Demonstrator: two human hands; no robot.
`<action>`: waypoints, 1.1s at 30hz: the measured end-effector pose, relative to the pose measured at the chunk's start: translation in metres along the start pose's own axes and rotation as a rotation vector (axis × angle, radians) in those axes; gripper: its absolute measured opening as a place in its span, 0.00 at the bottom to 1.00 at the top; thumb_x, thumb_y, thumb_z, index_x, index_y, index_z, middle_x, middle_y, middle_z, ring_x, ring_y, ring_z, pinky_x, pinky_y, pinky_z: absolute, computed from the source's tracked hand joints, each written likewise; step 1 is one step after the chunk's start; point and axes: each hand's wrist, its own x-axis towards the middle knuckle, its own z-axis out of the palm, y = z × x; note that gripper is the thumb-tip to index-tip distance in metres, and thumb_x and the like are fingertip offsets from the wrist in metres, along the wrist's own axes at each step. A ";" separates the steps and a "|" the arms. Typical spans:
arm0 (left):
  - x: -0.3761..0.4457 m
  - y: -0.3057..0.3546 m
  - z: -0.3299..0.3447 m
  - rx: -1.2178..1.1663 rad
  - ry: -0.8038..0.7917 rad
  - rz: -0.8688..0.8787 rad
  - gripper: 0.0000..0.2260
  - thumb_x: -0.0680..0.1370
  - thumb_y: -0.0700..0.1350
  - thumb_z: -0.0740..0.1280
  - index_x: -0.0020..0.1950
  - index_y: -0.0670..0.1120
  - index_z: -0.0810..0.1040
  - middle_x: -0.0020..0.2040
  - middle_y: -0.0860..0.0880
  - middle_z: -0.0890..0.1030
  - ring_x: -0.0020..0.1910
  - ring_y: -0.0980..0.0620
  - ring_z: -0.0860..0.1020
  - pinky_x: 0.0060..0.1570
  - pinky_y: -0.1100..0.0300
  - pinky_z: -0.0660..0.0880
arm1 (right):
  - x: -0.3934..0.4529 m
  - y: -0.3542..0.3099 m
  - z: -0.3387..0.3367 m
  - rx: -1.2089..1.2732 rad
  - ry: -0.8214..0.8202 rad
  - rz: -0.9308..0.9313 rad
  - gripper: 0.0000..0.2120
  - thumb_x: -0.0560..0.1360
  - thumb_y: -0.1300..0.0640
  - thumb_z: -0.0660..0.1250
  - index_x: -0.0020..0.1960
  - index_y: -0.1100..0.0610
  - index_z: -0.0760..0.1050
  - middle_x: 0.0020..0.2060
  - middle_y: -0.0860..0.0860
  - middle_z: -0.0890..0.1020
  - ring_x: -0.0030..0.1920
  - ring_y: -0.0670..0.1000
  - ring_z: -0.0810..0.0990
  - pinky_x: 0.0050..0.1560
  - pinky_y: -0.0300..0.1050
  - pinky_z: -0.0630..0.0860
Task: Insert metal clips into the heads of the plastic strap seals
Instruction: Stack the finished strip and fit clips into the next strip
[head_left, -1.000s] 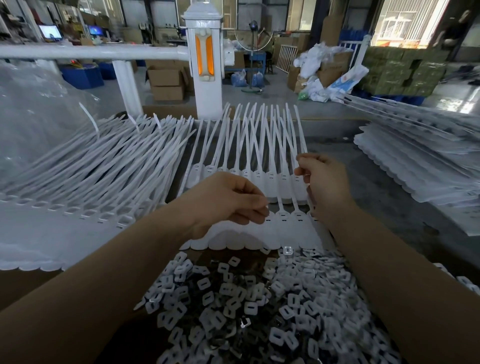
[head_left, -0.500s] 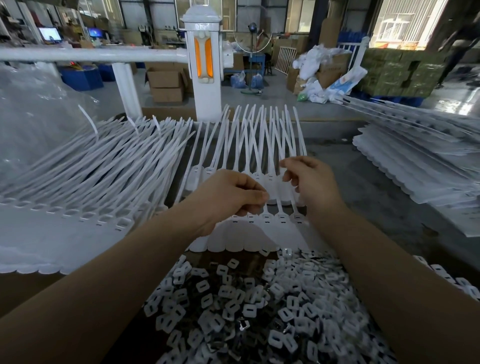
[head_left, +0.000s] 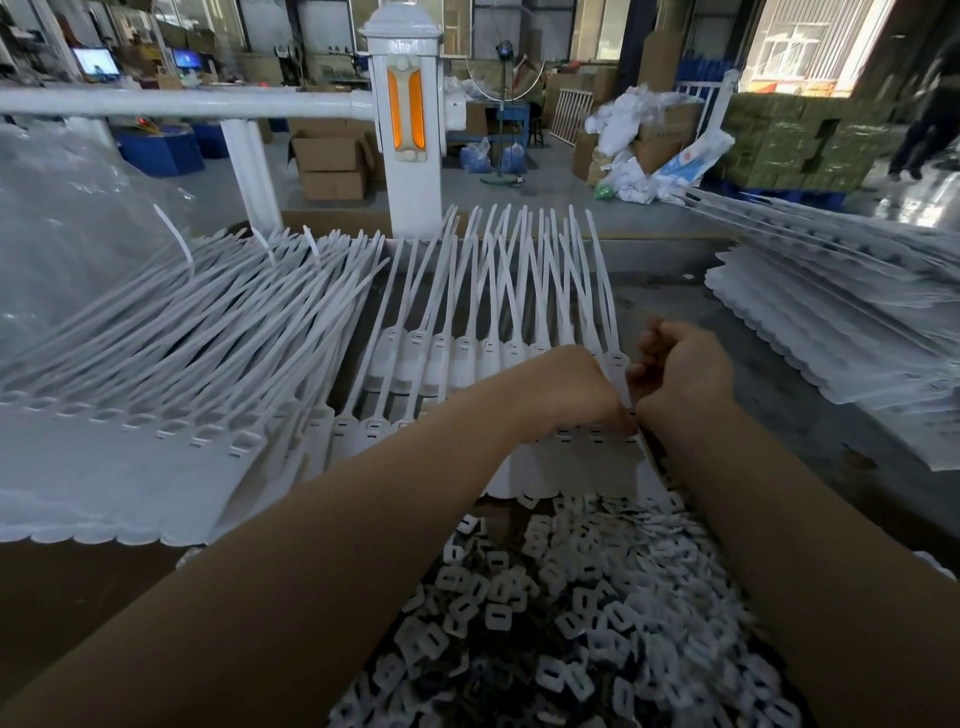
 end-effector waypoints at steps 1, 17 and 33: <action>0.002 0.002 0.001 0.016 -0.010 -0.021 0.14 0.74 0.44 0.74 0.55 0.37 0.82 0.45 0.43 0.80 0.39 0.49 0.74 0.32 0.60 0.67 | 0.001 0.000 -0.001 -0.001 -0.003 0.004 0.09 0.79 0.60 0.61 0.41 0.56 0.76 0.27 0.48 0.74 0.24 0.45 0.68 0.23 0.33 0.65; 0.009 0.018 -0.004 0.284 -0.057 -0.080 0.13 0.76 0.47 0.72 0.54 0.41 0.77 0.45 0.47 0.77 0.40 0.51 0.75 0.39 0.59 0.74 | 0.007 0.007 0.000 -0.029 -0.041 -0.027 0.07 0.79 0.60 0.61 0.44 0.55 0.76 0.20 0.46 0.73 0.22 0.44 0.66 0.24 0.35 0.65; -0.001 -0.020 -0.018 0.130 -0.024 0.236 0.07 0.76 0.46 0.72 0.53 0.48 0.85 0.44 0.57 0.83 0.37 0.66 0.78 0.34 0.74 0.70 | 0.005 0.003 -0.001 -0.039 -0.041 -0.015 0.08 0.79 0.61 0.59 0.45 0.57 0.76 0.25 0.48 0.73 0.23 0.44 0.65 0.24 0.35 0.65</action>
